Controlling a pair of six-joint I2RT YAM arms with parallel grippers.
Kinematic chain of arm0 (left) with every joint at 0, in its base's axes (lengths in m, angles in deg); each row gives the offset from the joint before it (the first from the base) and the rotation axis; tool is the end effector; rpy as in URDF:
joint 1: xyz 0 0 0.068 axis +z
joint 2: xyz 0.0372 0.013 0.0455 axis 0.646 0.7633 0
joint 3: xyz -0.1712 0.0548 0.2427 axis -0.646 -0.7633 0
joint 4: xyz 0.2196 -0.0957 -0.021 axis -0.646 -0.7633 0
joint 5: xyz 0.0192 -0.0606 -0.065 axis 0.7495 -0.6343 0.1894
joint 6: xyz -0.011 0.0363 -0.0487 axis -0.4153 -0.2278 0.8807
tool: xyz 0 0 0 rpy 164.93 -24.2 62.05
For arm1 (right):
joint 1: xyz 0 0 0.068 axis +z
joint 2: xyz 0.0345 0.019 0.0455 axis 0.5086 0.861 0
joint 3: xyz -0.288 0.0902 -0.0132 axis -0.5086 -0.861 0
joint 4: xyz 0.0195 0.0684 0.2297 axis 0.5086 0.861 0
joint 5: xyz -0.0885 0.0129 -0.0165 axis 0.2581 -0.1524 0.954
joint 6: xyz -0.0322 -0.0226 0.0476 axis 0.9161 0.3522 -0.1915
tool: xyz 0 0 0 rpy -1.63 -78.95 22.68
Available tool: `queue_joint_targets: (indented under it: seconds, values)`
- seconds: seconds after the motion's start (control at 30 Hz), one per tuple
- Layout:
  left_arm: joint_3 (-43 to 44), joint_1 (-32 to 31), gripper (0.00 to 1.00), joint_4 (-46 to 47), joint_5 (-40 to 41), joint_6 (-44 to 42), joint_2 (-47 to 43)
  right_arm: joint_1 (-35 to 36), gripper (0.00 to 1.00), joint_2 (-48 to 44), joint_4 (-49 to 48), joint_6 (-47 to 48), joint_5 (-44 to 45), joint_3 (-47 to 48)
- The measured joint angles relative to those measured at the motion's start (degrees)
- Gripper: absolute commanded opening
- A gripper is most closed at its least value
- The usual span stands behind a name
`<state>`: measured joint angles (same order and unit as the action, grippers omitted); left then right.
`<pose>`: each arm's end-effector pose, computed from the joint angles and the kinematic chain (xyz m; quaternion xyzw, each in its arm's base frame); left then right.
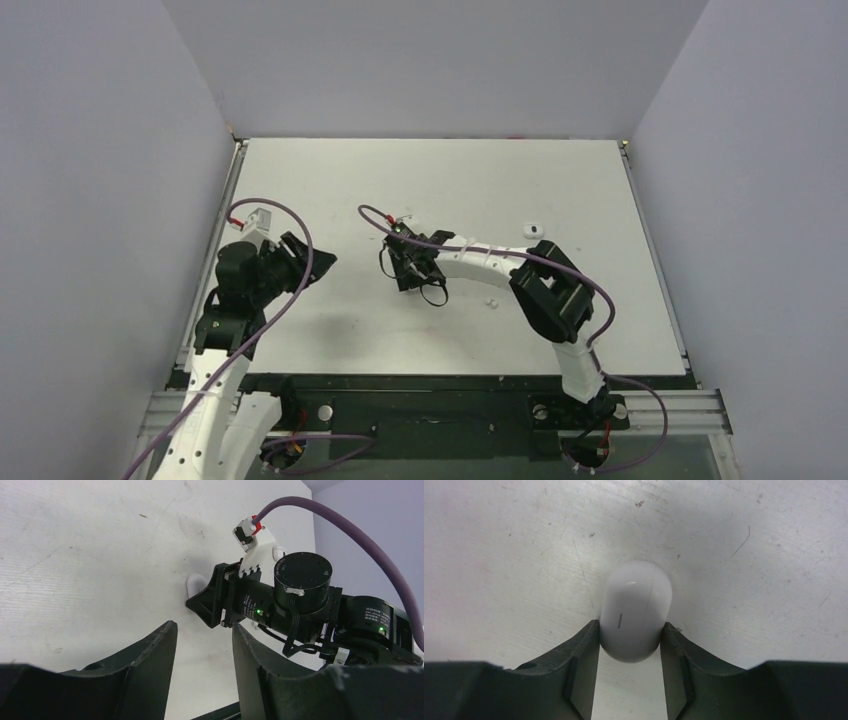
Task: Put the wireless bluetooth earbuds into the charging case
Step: Pick up the charging case at the center of the board.
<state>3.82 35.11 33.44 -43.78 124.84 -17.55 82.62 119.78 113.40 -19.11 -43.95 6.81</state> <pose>0.1161 -0.0244 0.3102 -0.1793 0.8147 -0.3292 0.4423 0.2661 0.3329 0.1941 -0.1485 0.9612 0.1134 0.2030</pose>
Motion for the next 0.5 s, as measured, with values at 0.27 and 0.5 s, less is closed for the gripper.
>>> queue_joint_targets:
  seconds: [0.27,0.5]
  values:
    - [-0.15,0.0,0.42,1.97,-6.97,-4.42,2.38,1.03,0.0,-15.06,-3.5,12.61,-3.19,-7.15]
    - [4.76,-0.02,0.42,3.02,-18.14,-9.31,6.45,4.39,0.0,-37.94,-6.19,33.77,-5.25,-8.79]
